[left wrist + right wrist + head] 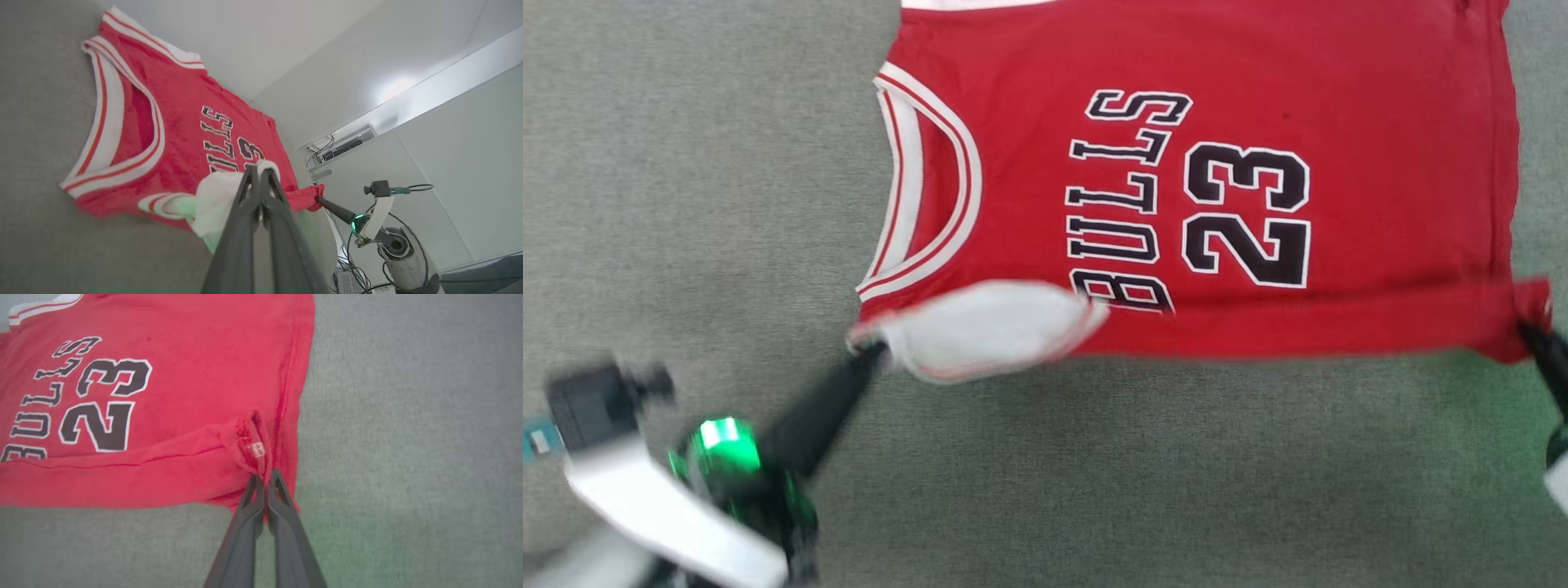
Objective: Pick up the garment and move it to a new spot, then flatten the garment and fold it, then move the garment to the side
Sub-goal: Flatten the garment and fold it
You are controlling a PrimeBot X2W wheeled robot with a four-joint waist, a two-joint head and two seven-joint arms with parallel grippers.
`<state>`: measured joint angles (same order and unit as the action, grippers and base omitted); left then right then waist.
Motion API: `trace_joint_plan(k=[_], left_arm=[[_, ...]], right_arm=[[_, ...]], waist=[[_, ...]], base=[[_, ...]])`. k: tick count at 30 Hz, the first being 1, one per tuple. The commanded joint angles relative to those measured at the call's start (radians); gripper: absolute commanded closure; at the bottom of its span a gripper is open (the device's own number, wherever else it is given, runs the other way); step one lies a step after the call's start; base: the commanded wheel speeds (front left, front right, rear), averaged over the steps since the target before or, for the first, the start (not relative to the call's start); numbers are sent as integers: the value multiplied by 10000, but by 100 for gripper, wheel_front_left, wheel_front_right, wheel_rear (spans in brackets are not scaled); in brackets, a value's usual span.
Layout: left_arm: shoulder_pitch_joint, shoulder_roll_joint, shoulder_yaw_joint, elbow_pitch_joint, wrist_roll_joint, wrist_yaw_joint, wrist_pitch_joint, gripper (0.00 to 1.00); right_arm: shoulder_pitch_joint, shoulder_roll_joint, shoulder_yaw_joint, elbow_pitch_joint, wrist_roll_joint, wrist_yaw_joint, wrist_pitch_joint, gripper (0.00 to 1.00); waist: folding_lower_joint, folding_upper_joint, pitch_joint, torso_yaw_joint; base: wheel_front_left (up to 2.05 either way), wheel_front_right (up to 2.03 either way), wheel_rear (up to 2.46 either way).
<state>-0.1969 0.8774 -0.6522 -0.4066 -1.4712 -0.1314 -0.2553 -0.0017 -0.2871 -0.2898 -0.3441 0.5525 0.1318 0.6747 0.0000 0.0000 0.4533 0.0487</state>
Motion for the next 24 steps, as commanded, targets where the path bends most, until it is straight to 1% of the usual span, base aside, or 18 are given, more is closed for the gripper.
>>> trace_joint_plan(k=[1, 2, 7, 9, 16, 20, 23, 24], left_arm=[[-558, -108, 137, 181, -76, 24, 54, 100], [-1362, -219, 199, 499, -246, 24, 311, 100], [-3188, -521, 337, 1488, -630, 24, 1025, 100], [-3507, -598, 293, 1684, -620, 24, 1177, 100], [-4879, -1158, 237, 3444, -935, 24, 1785, 100], [-5233, -1308, 154, 4319, -797, 24, 1902, 100], [-5422, -1284, -56, 4896, -551, 24, 2000, 100], [-5446, -1280, -139, 5061, -480, 26, 2014, 85]], right_arm=[[-372, -25, 70, 166, -134, -20, -95, 100], [-995, -85, 232, 448, -227, -20, -210, 100], [-2415, -246, 732, 1361, -440, -19, -448, 100], [-2647, -238, 796, 1527, -479, -19, -499, 100], [-3640, -130, 1084, 2466, -736, -16, -1107, 100], [-3873, 28, 1259, 2916, -769, -16, -1499, 100], [-3972, 76, 1484, 3204, -808, -17, -1705, 100], [-4007, 62, 1544, 3252, -810, -17, -1804, 100]], waist=[[0, 0, 114, -66], [0, 0, 276, -164], [0, 0, 687, -350], [0, 0, 761, -363], [0, 0, 1298, -515], [0, 0, 1497, -610], [0, 0, 1530, -690], [0, 0, 1519, -708]], base=[[0, 0, 0], [0, 0, 0], [0, 0, 0], [0, 0, 0], [0, 0, 0], [0, 0, 0], [0, 0, 0], [0, 0, 0]])
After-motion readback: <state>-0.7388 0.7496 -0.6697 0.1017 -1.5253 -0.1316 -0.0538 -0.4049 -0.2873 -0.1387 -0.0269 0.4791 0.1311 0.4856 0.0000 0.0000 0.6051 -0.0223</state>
